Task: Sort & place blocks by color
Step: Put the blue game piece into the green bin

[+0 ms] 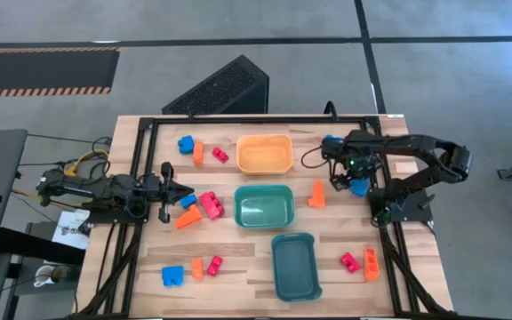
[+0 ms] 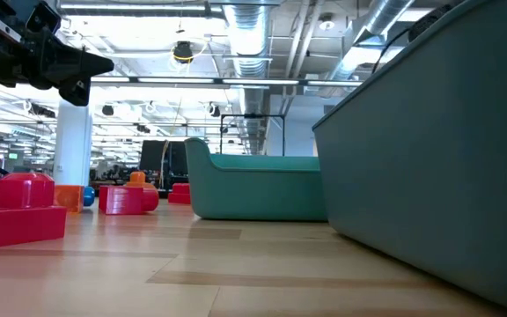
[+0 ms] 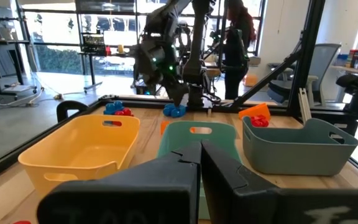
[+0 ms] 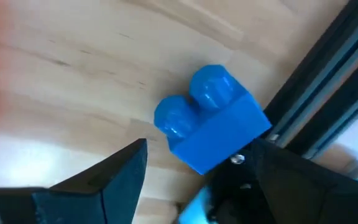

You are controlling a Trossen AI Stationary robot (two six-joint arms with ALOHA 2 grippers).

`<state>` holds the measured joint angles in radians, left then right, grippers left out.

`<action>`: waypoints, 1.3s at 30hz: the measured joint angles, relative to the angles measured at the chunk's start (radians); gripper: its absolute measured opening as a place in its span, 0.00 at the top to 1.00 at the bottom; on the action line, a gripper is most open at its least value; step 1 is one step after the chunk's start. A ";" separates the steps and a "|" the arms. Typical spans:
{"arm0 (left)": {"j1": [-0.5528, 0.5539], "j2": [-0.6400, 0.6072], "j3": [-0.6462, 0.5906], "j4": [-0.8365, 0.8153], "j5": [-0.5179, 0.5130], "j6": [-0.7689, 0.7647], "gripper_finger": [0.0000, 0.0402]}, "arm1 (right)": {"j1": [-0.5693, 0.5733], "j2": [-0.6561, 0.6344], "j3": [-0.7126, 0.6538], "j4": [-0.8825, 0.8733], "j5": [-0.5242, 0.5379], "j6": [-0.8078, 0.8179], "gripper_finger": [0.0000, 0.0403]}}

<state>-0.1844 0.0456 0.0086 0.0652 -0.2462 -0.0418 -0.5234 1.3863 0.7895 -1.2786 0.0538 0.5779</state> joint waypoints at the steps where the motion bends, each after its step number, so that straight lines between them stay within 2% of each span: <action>1: 0.000 0.000 0.000 0.000 0.000 0.000 1.00 | -0.004 0.007 0.017 -0.043 0.003 -0.024 0.25; 7: 0.000 0.000 0.000 0.000 0.000 0.000 1.00 | -0.003 0.094 0.051 -0.253 0.082 -0.072 0.36; 16: 0.000 0.000 0.000 0.000 0.000 0.000 1.00 | -0.001 0.327 0.045 -0.243 0.076 -0.146 0.56; 23: 0.000 0.000 0.000 0.000 0.000 0.000 1.00 | 0.000 0.435 0.045 -0.117 0.075 -0.221 0.60; 31: 0.000 0.000 0.000 0.000 0.000 0.000 1.00 | 0.003 0.392 0.045 -0.043 0.076 -0.239 0.59; 39: 0.000 0.000 0.000 0.000 0.000 0.000 1.00 | 0.041 0.237 0.045 -0.002 0.076 -0.226 0.60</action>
<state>-0.1844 0.0457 0.0082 0.0650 -0.2462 -0.0418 -0.4825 1.6236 0.8349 -1.2807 0.1294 0.3517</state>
